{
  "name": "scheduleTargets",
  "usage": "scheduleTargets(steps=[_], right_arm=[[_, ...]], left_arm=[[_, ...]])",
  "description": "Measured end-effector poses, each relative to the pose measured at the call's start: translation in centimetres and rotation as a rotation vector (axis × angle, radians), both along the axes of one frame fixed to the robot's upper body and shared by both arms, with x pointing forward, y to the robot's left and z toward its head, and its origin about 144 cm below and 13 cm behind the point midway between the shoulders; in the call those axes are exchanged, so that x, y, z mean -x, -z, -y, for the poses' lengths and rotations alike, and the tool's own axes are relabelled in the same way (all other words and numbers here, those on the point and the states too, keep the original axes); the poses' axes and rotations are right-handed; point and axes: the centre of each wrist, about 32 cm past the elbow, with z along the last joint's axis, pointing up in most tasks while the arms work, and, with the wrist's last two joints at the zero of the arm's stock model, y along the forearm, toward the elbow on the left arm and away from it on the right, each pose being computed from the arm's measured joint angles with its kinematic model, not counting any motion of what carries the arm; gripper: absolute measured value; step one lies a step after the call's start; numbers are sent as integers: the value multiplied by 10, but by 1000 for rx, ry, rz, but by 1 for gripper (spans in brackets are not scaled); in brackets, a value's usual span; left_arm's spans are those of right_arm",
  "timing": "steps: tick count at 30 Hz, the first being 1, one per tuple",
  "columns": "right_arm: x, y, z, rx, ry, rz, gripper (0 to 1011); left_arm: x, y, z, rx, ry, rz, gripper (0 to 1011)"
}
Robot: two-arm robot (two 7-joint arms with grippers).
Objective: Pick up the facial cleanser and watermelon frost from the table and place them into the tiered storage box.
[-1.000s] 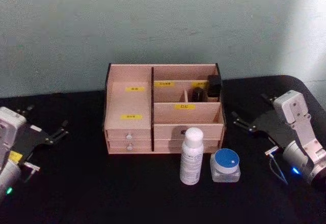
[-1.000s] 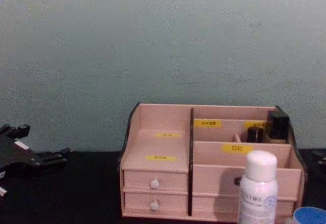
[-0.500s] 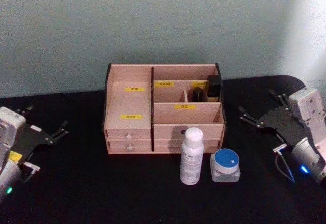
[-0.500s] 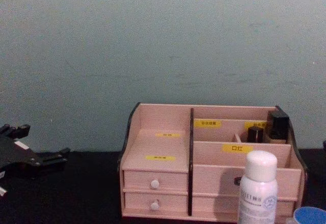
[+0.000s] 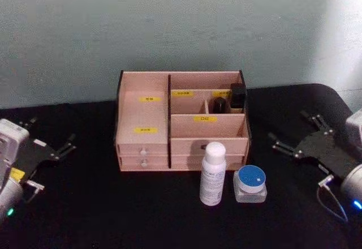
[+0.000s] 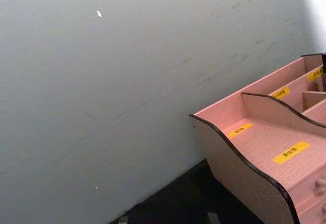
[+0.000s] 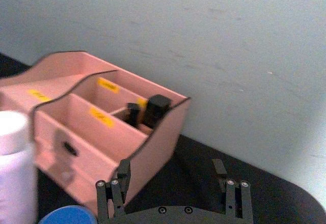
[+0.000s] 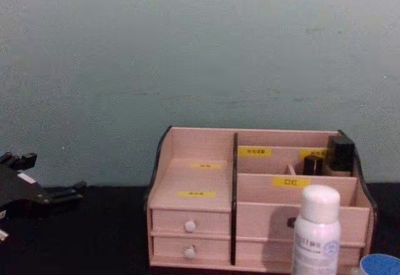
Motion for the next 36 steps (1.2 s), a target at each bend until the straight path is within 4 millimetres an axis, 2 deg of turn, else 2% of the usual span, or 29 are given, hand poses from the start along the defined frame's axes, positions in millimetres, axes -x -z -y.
scheduleTargets(steps=[10, 17, 27, 36], right_arm=[[24, 2, 5, 4, -178, -18, 1004], [32, 4, 7, 18, -293, -39, 1004], [28, 17, 1, -19, -410, -92, 1004], [15, 27, -13, -50, -461, -127, 1004]], left_arm=[[0, 0, 0, 0, 0, 0, 1001], [0, 0, 0, 0, 0, 0, 1001], [0, 0, 0, 0, 0, 0, 1001], [0, 0, 0, 0, 0, 0, 1001]])
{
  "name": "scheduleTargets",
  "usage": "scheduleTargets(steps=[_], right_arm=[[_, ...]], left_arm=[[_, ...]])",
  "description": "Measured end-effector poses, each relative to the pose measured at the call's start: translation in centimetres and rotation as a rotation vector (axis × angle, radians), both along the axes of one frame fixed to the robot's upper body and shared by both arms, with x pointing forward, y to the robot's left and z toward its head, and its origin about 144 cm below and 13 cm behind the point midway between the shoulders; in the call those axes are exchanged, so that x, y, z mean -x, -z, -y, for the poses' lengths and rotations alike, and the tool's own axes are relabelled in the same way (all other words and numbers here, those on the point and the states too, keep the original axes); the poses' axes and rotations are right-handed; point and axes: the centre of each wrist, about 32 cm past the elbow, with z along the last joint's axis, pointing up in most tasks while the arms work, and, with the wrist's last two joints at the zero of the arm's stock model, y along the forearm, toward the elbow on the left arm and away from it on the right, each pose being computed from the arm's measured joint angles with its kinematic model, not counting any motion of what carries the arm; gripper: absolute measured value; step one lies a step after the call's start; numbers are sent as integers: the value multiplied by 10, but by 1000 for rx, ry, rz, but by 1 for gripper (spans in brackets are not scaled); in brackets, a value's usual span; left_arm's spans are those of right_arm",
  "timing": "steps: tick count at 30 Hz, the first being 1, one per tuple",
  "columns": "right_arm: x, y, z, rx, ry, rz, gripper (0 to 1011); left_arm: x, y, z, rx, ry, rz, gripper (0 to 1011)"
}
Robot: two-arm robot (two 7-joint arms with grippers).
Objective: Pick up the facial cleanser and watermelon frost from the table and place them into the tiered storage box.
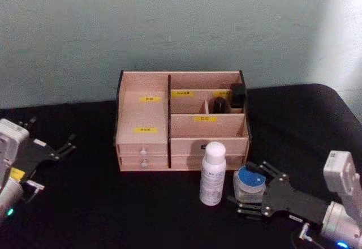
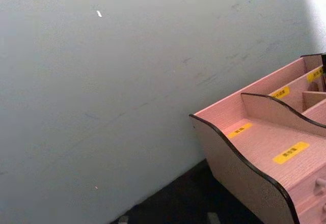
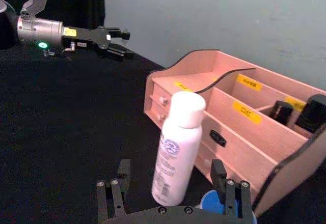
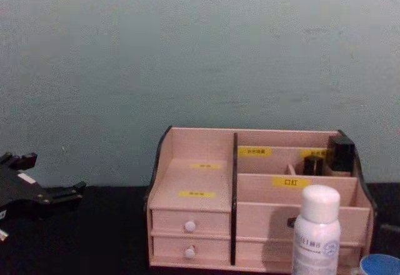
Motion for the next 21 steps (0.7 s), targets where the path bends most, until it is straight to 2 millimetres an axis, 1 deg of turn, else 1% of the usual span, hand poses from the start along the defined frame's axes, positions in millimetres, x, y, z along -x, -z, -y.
scheduleTargets(steps=[9, 21], right_arm=[[-12, 5, -12, -14, -23, -29, 1004], [-25, 10, -29, -31, 0, -36, 1004]], left_arm=[[0, 0, 0, 0, 0, 0, 1001], [0, 0, 0, 0, 0, 0, 1001]])
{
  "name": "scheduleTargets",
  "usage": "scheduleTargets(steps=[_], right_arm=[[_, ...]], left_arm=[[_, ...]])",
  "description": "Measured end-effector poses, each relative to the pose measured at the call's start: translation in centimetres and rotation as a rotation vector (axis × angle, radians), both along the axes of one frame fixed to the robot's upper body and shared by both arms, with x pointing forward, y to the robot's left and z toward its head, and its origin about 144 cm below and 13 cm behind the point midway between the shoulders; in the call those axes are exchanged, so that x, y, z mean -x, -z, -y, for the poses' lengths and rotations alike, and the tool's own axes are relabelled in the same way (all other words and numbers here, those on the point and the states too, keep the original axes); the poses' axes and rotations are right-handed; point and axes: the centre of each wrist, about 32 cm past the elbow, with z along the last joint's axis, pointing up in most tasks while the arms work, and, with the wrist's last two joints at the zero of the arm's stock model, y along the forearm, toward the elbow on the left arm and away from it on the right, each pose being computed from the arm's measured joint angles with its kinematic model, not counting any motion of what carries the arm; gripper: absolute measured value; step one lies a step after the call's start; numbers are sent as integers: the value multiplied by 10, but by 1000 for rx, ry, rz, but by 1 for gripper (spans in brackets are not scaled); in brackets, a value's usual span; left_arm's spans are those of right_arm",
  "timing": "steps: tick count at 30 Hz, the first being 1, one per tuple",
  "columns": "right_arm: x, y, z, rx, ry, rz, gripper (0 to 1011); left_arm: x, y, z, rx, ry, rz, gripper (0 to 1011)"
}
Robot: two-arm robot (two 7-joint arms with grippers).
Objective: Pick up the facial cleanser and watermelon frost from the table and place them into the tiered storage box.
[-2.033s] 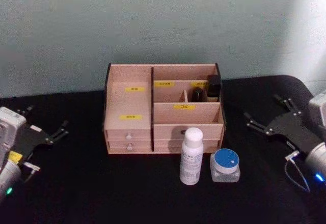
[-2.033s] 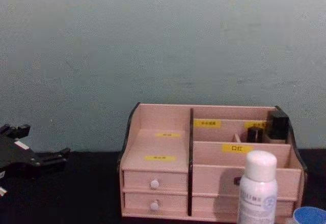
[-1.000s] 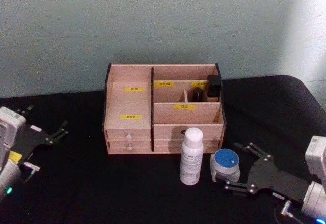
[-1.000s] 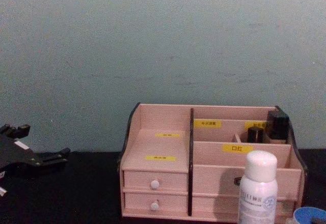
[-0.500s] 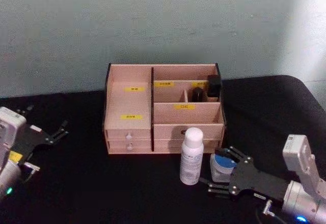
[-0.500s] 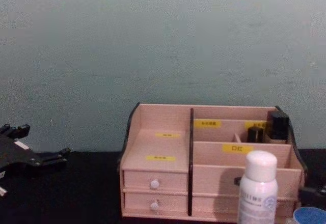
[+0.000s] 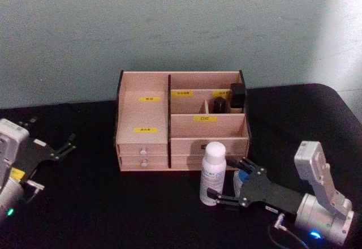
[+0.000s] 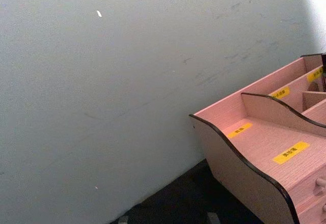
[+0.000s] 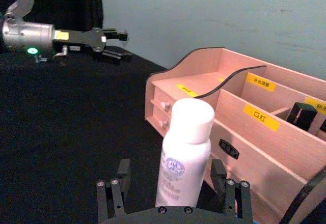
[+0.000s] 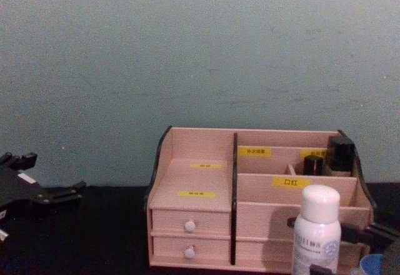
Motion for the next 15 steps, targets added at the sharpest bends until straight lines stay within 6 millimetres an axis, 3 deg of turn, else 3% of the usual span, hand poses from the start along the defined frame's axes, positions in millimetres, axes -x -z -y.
scheduleTargets(steps=[15], right_arm=[[-17, 3, -13, -13, 39, -15, 1004]], left_arm=[[0, 0, 0, 0, 0, 0, 1001]])
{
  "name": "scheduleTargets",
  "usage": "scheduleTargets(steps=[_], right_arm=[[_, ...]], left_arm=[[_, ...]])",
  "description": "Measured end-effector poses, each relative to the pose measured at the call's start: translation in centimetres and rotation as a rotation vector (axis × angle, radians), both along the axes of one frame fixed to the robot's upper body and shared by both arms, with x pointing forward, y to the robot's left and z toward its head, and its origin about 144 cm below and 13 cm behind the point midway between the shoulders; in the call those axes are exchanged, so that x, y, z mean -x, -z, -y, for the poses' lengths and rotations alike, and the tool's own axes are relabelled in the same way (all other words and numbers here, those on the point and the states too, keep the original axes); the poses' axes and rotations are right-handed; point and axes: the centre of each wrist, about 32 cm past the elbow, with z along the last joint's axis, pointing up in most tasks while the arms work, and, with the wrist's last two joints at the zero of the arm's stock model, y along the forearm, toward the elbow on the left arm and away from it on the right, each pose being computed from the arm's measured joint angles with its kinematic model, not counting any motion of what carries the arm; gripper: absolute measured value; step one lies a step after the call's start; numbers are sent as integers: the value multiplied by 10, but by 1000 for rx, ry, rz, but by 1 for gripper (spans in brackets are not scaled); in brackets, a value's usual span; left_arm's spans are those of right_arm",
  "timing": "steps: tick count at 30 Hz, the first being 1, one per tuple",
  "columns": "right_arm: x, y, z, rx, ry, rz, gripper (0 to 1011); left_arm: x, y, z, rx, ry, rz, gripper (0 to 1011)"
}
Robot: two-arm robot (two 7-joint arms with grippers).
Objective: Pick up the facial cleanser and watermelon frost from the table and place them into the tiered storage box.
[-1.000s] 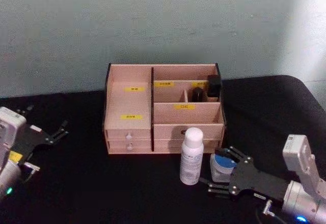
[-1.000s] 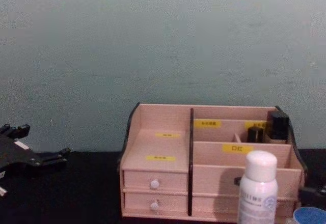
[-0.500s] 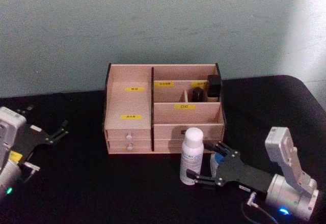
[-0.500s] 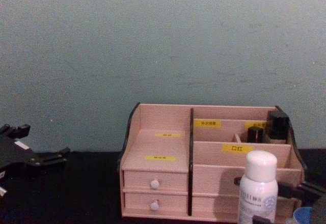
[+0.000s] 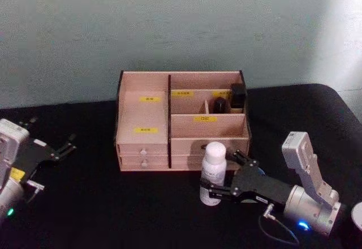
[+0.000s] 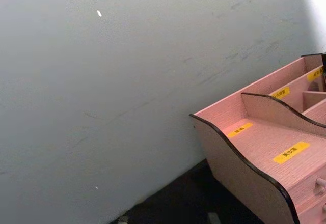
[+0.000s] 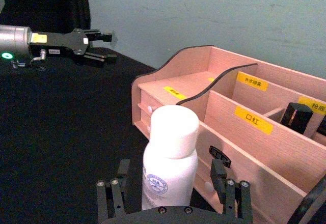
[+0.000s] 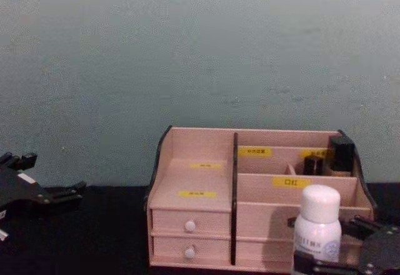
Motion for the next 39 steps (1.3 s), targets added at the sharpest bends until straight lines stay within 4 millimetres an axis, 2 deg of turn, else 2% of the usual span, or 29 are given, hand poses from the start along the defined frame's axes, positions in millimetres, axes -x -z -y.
scheduleTargets(steps=[35, 39], right_arm=[[-5, 1, -1, 8, -9, -29, 1004], [-5, 1, -1, 8, -8, -28, 932]], left_arm=[[0, 0, 0, 0, 0, 0, 1001], [0, 0, 0, 0, 0, 0, 1001]])
